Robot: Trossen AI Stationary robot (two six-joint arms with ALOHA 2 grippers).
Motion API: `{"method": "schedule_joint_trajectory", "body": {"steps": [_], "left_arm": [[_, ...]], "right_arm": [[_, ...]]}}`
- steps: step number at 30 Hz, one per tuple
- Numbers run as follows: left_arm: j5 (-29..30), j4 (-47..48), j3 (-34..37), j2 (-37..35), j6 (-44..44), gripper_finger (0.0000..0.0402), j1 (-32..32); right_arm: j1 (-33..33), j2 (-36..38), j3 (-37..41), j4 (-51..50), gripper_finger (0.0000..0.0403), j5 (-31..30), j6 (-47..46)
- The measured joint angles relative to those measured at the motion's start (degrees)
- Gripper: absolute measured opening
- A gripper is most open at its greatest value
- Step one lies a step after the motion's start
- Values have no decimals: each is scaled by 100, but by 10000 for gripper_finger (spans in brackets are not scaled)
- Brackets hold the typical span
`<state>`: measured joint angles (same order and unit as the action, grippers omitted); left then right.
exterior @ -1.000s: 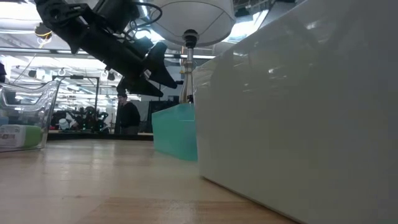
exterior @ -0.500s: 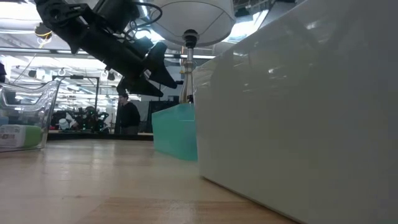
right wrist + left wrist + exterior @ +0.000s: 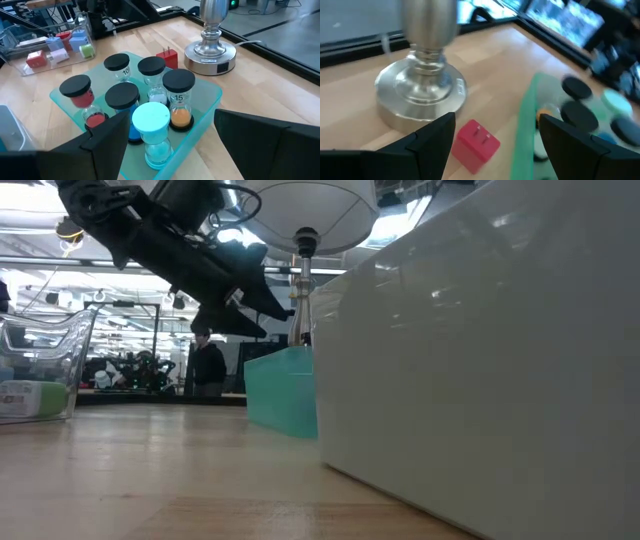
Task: Pick & Place Office items
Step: Put the red charger adapter into the transparent bin
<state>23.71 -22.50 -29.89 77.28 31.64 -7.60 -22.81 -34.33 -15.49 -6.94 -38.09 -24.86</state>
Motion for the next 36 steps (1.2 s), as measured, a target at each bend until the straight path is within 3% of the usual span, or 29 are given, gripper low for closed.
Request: {"method": "schedule_joint_trajectory", "body": {"steps": [5, 10, 15, 23, 36], "left_arm": [[504, -53, 0, 0, 903, 283, -2], [366, -260, 2, -2, 1536, 283, 0], [95, -290, 2, -2, 1554, 283, 0], [204, -302, 2, -2, 1130, 283, 0], [409, -421, 2, -4, 1711, 283, 14]], "right_arm": [[0, 0, 0, 0, 290, 0, 0], [0, -2, 0, 0, 290, 1, 0], [0, -2, 0, 0, 290, 2, 2], [0, -4, 0, 0, 290, 2, 2], [0, -4, 0, 0, 290, 7, 4]]}}
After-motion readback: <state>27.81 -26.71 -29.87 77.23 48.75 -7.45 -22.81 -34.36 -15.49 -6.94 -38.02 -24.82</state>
